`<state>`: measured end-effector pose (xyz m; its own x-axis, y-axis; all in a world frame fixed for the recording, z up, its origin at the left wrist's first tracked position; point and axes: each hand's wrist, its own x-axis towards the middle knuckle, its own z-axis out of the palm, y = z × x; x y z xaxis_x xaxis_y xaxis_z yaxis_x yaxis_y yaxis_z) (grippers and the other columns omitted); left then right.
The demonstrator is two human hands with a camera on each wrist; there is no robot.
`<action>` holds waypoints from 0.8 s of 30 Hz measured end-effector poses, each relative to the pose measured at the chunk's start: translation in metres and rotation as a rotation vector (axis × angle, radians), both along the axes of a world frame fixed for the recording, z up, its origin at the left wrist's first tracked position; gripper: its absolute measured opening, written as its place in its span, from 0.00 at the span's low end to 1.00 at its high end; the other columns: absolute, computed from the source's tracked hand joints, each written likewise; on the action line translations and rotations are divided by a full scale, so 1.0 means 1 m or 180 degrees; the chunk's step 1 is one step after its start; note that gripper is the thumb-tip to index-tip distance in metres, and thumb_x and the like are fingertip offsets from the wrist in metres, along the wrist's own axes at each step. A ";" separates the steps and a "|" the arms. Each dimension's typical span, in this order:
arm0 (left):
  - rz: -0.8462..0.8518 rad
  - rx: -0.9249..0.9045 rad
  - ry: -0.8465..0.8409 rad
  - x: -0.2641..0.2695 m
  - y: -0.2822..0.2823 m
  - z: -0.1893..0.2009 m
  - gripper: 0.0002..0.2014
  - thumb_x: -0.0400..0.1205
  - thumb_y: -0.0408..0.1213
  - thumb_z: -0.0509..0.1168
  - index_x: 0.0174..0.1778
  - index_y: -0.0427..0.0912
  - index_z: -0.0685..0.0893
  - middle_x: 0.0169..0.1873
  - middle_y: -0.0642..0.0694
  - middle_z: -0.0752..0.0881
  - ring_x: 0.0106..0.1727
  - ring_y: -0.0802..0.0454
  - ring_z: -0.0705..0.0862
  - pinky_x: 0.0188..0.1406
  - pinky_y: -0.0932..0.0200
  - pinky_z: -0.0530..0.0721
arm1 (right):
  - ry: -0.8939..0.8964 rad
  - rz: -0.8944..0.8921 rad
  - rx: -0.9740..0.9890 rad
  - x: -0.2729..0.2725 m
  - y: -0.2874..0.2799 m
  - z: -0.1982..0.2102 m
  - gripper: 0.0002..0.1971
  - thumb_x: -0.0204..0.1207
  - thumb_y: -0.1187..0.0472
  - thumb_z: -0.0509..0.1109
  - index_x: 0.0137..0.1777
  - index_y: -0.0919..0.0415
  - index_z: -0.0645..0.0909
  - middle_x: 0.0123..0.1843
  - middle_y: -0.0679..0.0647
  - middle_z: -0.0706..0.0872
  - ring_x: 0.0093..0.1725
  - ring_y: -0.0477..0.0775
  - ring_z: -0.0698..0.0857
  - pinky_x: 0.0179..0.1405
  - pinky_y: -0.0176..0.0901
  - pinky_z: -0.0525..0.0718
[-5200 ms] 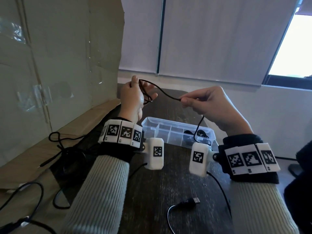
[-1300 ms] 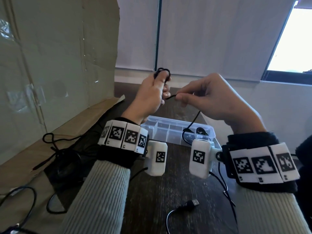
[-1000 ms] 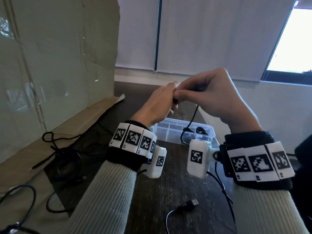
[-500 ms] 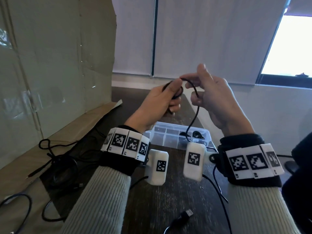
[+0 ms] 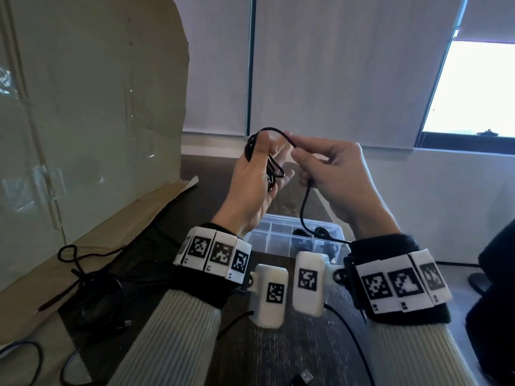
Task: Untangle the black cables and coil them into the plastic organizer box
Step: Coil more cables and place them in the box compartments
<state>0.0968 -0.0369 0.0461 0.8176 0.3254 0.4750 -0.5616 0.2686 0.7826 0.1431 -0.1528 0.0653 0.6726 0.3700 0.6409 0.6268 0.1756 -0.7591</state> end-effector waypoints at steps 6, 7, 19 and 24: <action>0.0044 -0.0653 -0.0417 0.003 0.004 0.005 0.16 0.89 0.45 0.49 0.52 0.35 0.74 0.46 0.42 0.88 0.52 0.50 0.90 0.57 0.54 0.85 | 0.0305 -0.0068 -0.0233 0.001 0.011 -0.010 0.02 0.71 0.62 0.79 0.40 0.57 0.89 0.33 0.56 0.91 0.18 0.44 0.73 0.19 0.35 0.73; 0.0094 -0.0723 -0.0476 0.002 0.008 0.005 0.15 0.89 0.45 0.50 0.50 0.36 0.73 0.39 0.44 0.86 0.44 0.52 0.91 0.48 0.57 0.87 | 0.0323 0.0080 -0.0436 0.001 0.012 -0.011 0.02 0.72 0.62 0.78 0.41 0.54 0.89 0.32 0.55 0.91 0.18 0.44 0.73 0.19 0.34 0.72; 0.1105 0.0361 -0.0234 0.002 0.040 -0.004 0.16 0.86 0.51 0.54 0.49 0.43 0.80 0.22 0.57 0.71 0.20 0.63 0.65 0.18 0.68 0.64 | -0.0338 0.0526 -0.2058 -0.005 -0.011 -0.003 0.07 0.77 0.58 0.73 0.39 0.54 0.90 0.29 0.45 0.88 0.29 0.40 0.82 0.35 0.31 0.79; 0.1795 0.2496 0.0228 0.007 0.053 -0.024 0.26 0.82 0.61 0.52 0.41 0.44 0.85 0.26 0.55 0.79 0.23 0.65 0.74 0.29 0.62 0.70 | -0.0606 0.0419 -0.1746 -0.003 -0.022 0.003 0.08 0.79 0.62 0.71 0.43 0.50 0.91 0.39 0.49 0.92 0.44 0.49 0.88 0.55 0.47 0.86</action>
